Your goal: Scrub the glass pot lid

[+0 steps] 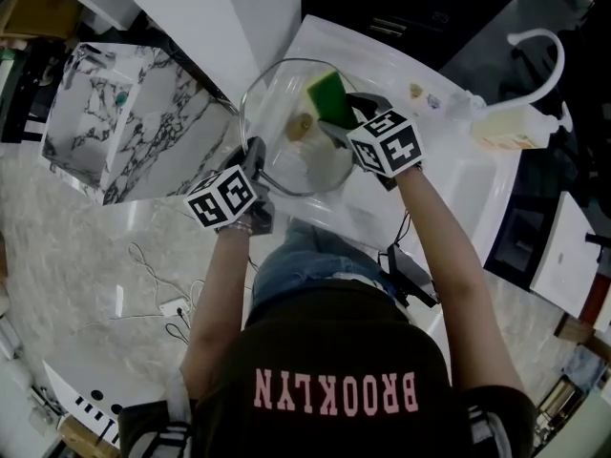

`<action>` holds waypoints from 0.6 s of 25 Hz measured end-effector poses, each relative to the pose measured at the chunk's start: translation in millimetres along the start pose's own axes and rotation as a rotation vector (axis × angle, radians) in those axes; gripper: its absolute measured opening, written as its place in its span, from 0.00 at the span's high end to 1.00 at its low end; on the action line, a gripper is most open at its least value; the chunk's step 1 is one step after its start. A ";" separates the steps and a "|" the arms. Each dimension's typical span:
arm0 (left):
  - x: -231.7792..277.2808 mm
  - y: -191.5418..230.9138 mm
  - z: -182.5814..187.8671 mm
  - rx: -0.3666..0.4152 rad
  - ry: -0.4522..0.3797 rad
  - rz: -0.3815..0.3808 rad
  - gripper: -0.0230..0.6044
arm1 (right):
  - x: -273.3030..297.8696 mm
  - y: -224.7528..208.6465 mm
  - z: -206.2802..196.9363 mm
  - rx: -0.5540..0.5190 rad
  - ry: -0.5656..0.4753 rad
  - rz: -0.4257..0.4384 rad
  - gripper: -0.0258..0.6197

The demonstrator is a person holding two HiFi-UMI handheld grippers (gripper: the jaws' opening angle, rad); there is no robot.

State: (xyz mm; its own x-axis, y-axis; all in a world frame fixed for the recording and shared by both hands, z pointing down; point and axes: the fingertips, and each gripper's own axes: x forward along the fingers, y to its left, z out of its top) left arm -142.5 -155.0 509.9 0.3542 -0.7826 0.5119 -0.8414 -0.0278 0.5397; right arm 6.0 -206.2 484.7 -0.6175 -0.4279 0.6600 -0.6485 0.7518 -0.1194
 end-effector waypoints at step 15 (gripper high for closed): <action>-6.8 -7.3 6.6 -0.099 -0.172 -0.136 0.91 | 39.0 99.4 -11.8 0.339 0.180 0.206 0.52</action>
State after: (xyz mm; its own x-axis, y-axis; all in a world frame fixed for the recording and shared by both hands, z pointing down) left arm -141.4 -153.6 498.0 0.3799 -0.8705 0.3131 -0.7434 -0.0859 0.6633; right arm -77.3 -142.1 507.4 -0.6813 -0.1689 0.7122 -0.6477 0.5924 -0.4791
